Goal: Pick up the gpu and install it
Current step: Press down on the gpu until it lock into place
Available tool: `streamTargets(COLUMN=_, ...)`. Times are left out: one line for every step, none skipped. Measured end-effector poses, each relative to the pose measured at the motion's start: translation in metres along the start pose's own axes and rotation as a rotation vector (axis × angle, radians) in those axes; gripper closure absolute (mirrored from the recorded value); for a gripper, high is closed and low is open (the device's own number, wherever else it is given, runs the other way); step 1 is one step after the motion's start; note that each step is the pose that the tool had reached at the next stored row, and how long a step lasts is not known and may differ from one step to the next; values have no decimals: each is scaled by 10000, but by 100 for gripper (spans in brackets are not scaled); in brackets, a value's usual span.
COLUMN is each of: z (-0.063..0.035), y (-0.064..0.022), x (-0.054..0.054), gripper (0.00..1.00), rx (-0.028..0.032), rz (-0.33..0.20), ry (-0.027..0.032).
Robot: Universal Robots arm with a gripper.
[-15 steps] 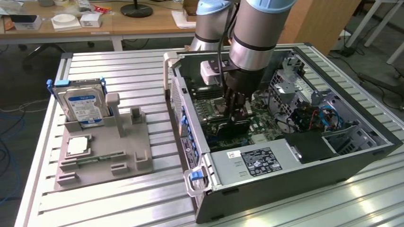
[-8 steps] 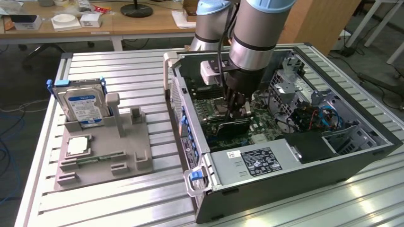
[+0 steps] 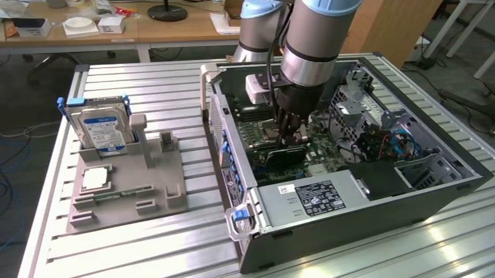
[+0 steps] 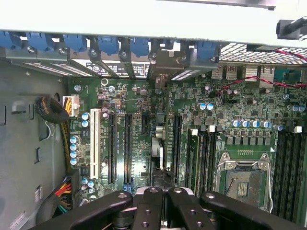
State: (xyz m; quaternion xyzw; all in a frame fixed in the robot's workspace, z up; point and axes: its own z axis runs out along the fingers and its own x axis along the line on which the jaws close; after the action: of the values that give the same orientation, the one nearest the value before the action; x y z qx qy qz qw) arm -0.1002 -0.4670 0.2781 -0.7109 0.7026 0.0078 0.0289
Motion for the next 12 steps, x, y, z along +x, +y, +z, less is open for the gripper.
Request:
streamTargets(z=0, y=0, x=0, gripper=90, rx=0, rz=0, ry=0)
streamTargets(z=0, y=0, x=0, gripper=90, rx=0, rz=0, ry=1)
streamTargets(z=0, y=0, x=0, gripper=90, rx=0, rz=0, ry=0)
streamTargets(z=0, y=0, x=0, gripper=90, rx=0, rz=0, ry=0)
streamTargets(z=0, y=0, x=0, gripper=90, rx=0, rz=0, ry=0)
streamTargets(z=0, y=0, x=0, gripper=90, rx=0, rz=0, ry=0)
streamTargets(z=0, y=0, x=0, gripper=90, rx=0, rz=0, ry=0)
streamTargets(z=0, y=0, x=0, gripper=90, rx=-2, rz=1, ry=0)
streamTargets(z=0, y=-2, x=0, gripper=90, rx=-19, rz=1, ry=0)
streamTargets(z=-2, y=-3, x=0, gripper=90, rx=-51, rz=3, ry=1)
streamTargets(z=-2, y=-3, x=0, gripper=90, rx=-75, rz=5, ry=0)
streamTargets(z=-1, y=-4, x=0, gripper=90, rx=-141, rz=7, ry=1)
